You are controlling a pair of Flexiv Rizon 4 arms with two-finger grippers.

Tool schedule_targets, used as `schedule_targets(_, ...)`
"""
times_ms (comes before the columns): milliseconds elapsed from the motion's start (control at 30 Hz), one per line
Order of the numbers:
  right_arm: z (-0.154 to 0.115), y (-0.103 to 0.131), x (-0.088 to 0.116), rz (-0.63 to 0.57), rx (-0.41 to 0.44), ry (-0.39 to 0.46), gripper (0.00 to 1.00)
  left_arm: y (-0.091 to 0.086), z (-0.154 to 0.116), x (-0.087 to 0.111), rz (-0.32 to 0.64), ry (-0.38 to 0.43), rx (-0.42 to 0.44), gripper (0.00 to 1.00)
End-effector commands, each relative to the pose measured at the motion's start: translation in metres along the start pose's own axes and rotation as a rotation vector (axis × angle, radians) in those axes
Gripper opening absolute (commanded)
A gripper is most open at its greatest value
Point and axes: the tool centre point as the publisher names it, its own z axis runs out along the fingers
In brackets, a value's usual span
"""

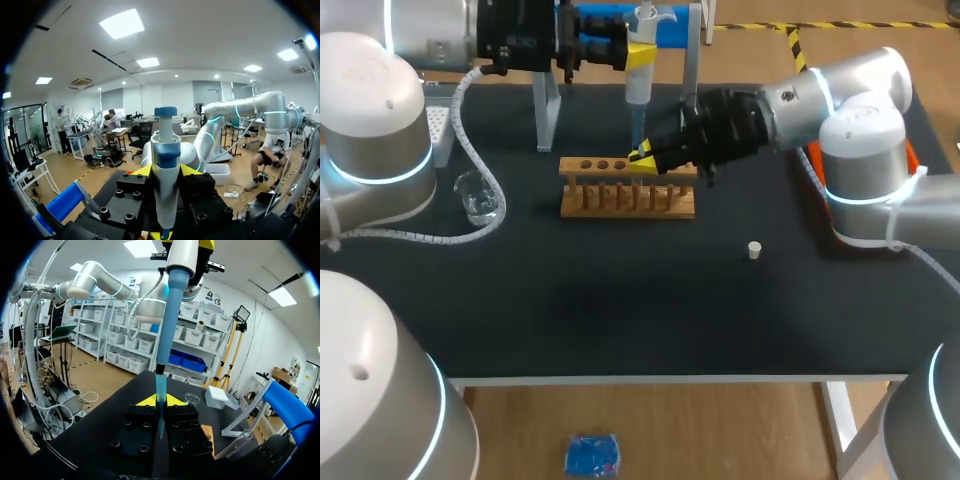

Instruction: Invert the test tube, pick up the pipette, mount the tip to pipette, aspirate from beaker and dispense into the tube, eject the tip, return the pipette, and cap with the stopper.

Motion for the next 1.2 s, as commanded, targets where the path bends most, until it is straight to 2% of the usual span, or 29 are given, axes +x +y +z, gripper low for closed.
schedule_targets(33, -0.001, 0.0, 0.0, -0.002, -0.001, -0.002, 0.0, -0.002, -0.001, 0.002, -0.001, -0.004, -0.002, 0.0)
schedule_targets(533, 0.004, -0.003, 0.002, -0.009, 0.003, 0.005, 0.0, -0.002, -0.001, 0.002, -0.001, -0.004, -0.002, 0.0)
schedule_targets(1200, 0.002, 0.008, 0.005, -0.017, -0.024, 0.007, 0.0, -0.002, -0.001, 0.002, -0.001, -0.004, -0.002, 0.0)
